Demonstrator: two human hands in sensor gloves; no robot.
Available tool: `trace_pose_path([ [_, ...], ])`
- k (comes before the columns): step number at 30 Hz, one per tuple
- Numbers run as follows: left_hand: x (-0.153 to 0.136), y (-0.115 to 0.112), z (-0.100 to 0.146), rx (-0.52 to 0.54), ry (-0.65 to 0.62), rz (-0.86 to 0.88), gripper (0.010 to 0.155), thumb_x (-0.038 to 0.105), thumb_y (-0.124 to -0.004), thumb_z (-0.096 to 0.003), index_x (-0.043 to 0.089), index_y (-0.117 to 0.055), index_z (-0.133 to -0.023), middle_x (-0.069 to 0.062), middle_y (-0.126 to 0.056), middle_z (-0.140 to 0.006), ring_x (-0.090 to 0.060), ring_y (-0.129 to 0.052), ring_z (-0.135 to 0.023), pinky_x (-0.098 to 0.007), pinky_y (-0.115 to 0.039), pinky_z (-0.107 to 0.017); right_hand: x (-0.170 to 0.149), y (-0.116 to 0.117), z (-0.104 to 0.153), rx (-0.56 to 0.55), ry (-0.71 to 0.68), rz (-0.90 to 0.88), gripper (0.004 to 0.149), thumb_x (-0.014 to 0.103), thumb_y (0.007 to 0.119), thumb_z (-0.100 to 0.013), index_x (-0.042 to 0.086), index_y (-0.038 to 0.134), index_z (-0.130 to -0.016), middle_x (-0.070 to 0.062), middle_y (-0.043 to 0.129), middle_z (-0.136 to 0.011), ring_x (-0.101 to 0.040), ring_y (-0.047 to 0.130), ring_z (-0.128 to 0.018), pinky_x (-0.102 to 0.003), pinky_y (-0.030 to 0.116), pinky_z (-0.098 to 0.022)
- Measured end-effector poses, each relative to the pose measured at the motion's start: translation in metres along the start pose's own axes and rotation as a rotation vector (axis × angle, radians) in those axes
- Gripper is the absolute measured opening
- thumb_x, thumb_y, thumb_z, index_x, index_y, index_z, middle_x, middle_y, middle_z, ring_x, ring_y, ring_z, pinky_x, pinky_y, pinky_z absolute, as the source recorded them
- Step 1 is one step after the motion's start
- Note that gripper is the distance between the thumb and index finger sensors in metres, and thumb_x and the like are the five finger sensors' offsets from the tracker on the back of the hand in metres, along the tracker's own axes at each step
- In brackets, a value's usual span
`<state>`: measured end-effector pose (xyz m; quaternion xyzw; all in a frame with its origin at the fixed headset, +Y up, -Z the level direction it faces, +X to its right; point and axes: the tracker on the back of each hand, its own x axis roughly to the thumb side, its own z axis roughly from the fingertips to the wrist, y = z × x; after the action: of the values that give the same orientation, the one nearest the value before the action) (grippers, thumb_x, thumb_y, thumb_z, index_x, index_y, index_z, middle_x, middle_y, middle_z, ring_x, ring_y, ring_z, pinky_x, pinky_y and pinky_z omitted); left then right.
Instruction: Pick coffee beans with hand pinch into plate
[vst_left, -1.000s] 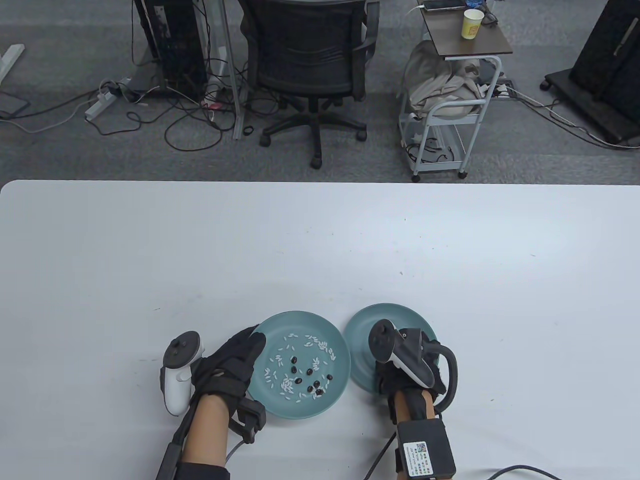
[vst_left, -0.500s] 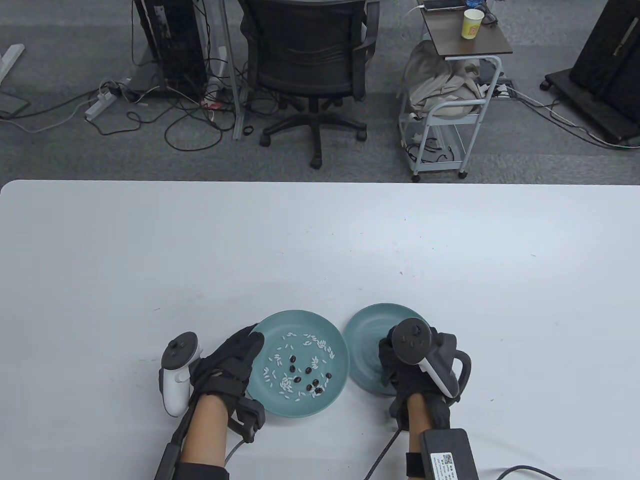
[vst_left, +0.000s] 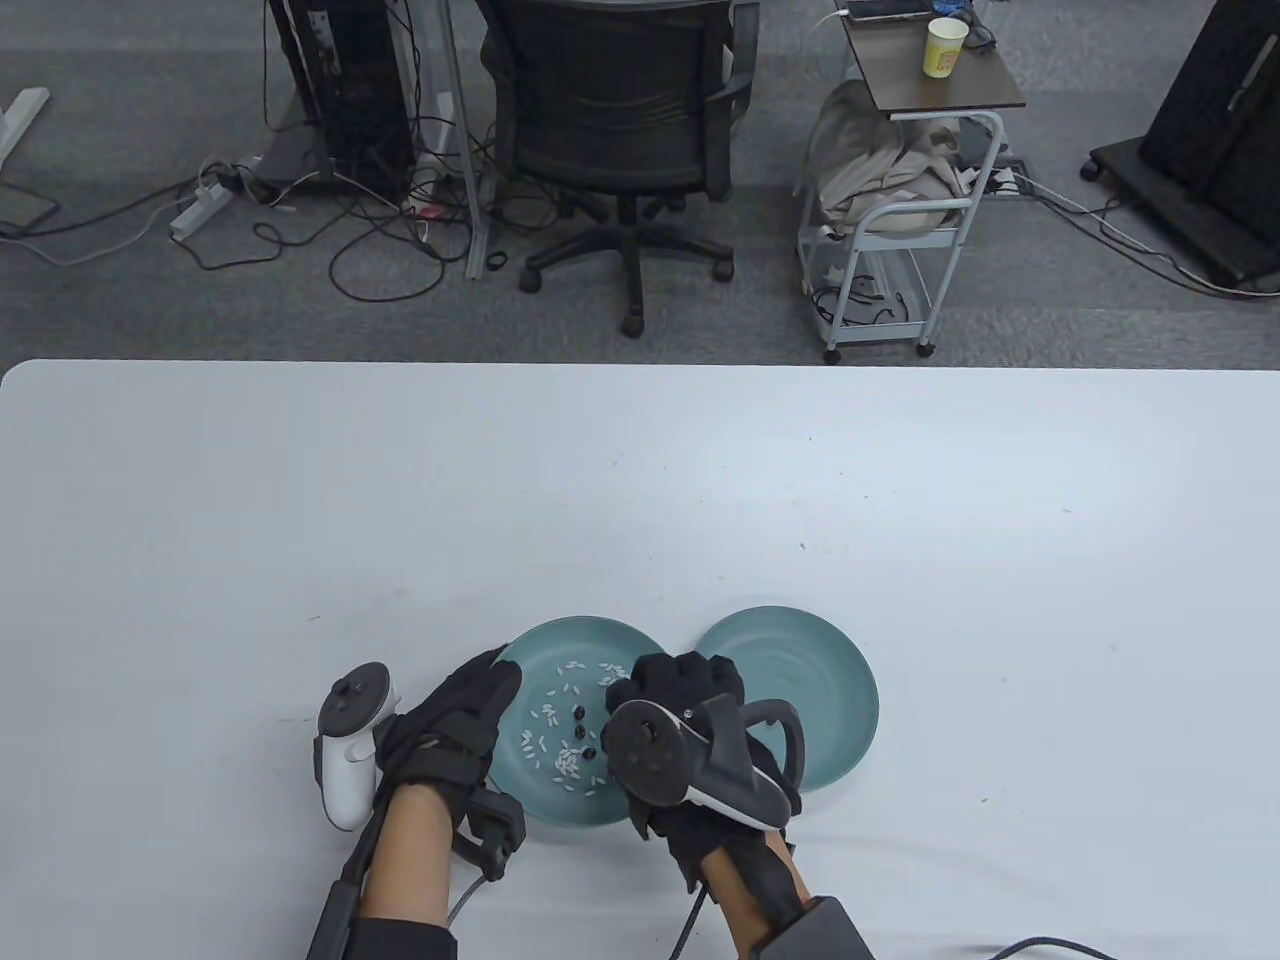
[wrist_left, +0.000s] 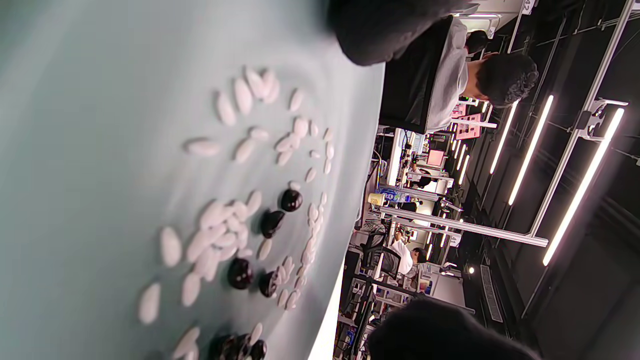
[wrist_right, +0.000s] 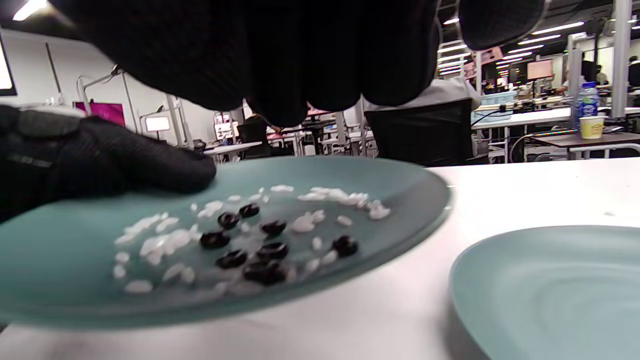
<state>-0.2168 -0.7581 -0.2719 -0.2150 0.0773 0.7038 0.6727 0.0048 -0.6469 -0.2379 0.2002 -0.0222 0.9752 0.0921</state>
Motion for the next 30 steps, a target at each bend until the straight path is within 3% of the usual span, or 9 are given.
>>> trace_pose_path([
  [11,-0.002,-0.001,-0.002,-0.019,0.004,0.002,0.050,0.032,-0.066,-0.0688,0.015,-0.059,-0.115,-0.018,-0.094,-0.091,-0.033,-0.104,-0.065,-0.046,-0.092,-0.044,0.014,0.024,-0.011,0.082,-0.031,0.080,0.039,0.038,0.081,-0.051,0.020,0.083,-0.085,-0.011,0.072,-0.096,-0.041,0.075,-0.083,-0.067,0.057,-0.068],
  [30,-0.002,-0.001,-0.001,-0.039,0.011,0.016,0.050,0.032,-0.065,-0.0691,0.015,-0.058,-0.116,-0.018,-0.093,-0.093,-0.034,-0.103,-0.066,-0.047,-0.091,-0.045,0.024,0.035,-0.014,0.106,-0.026,0.151,0.038,0.038,0.081,-0.051,0.022,0.084,-0.085,-0.011,0.071,-0.097,-0.040,0.075,-0.083,-0.069,0.055,-0.068],
])
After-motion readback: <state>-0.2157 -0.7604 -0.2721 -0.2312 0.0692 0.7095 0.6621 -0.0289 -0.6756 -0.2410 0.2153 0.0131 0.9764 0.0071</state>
